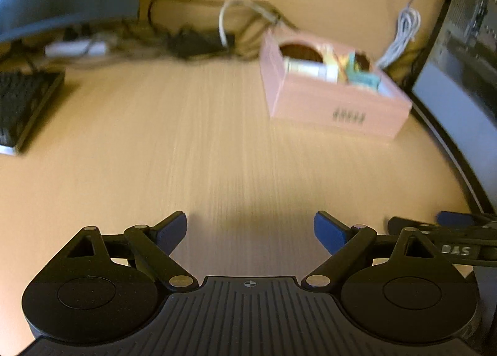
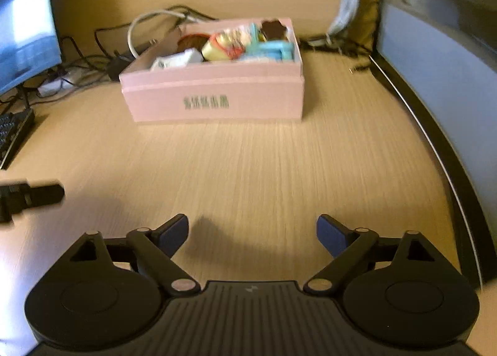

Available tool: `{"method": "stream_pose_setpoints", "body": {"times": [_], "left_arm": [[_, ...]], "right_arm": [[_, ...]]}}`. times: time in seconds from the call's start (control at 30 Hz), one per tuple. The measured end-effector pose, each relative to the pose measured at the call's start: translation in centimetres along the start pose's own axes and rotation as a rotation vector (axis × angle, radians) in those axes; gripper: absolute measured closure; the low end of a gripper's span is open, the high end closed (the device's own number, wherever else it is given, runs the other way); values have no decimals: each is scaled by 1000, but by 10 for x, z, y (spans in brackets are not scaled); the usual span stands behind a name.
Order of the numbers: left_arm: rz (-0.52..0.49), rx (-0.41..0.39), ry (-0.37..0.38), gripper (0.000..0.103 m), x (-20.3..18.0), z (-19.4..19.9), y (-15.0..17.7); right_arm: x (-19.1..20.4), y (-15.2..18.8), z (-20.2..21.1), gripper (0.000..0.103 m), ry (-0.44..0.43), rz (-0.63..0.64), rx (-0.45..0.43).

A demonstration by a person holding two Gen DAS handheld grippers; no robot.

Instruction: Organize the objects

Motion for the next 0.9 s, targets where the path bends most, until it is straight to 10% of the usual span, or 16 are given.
{"method": "stream_pose_setpoints", "body": {"times": [0.3,0.9], "left_arm": [[-163,-40,-64,7,-22,-13,13],[-78,-126,-204,1,-44,-33,5]], "right_arm": [[4,27,17,0,127,-20,-50],[-14,-6,-18,0,12,70,-177]]}}
Point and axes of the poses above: each gripper's, at about its wrist camera, not at the fingertips, and z roughly against the way its jaws point, x to its left, y to its underside, the point moved 3 cm from there along -z, roughly the way its jaws point, and after that the axes turned 7 degrees about -z, right-handed, at the moved point
